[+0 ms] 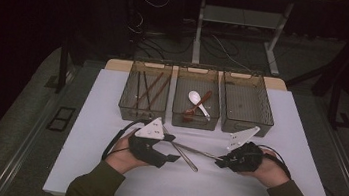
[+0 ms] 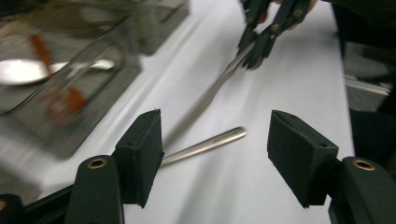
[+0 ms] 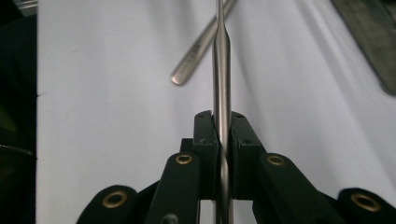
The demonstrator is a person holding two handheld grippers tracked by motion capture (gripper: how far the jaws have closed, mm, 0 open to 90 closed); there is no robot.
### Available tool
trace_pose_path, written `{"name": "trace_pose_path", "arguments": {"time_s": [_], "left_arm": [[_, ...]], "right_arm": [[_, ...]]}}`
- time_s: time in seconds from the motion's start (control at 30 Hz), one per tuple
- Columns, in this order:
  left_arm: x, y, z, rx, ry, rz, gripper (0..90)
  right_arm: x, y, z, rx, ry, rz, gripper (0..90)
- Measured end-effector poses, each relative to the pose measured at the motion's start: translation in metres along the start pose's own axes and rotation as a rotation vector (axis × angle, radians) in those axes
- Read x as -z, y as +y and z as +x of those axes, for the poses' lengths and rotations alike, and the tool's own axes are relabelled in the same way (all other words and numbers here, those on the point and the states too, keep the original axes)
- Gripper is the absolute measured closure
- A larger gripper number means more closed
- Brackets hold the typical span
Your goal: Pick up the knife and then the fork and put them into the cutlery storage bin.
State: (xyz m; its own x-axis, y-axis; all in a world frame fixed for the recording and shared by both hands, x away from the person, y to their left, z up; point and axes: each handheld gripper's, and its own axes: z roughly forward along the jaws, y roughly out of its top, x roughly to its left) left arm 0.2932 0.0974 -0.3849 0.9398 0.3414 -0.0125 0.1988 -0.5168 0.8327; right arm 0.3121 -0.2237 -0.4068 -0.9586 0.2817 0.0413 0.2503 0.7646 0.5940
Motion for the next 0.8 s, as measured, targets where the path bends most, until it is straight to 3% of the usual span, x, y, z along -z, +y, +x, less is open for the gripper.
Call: {"name": "trace_pose_path", "arguments": {"time_s": [0.27,0.4,0.8], "left_arm": [[0.019,-0.031,-0.002,0.082,0.101,-0.027,26.4],[0.024,-0.048,-0.004,0.113,0.142,-0.012,22.4],[0.031,-0.074,-0.006,0.171,0.176,0.03,16.1]], "right_arm": [[0.017,-0.011,-0.016,-0.103,-0.058,-0.026,83.3],[0.026,-0.015,-0.021,-0.136,-0.075,-0.05,83.2],[0.048,-0.021,-0.031,-0.205,-0.102,-0.099,83.2]]}}
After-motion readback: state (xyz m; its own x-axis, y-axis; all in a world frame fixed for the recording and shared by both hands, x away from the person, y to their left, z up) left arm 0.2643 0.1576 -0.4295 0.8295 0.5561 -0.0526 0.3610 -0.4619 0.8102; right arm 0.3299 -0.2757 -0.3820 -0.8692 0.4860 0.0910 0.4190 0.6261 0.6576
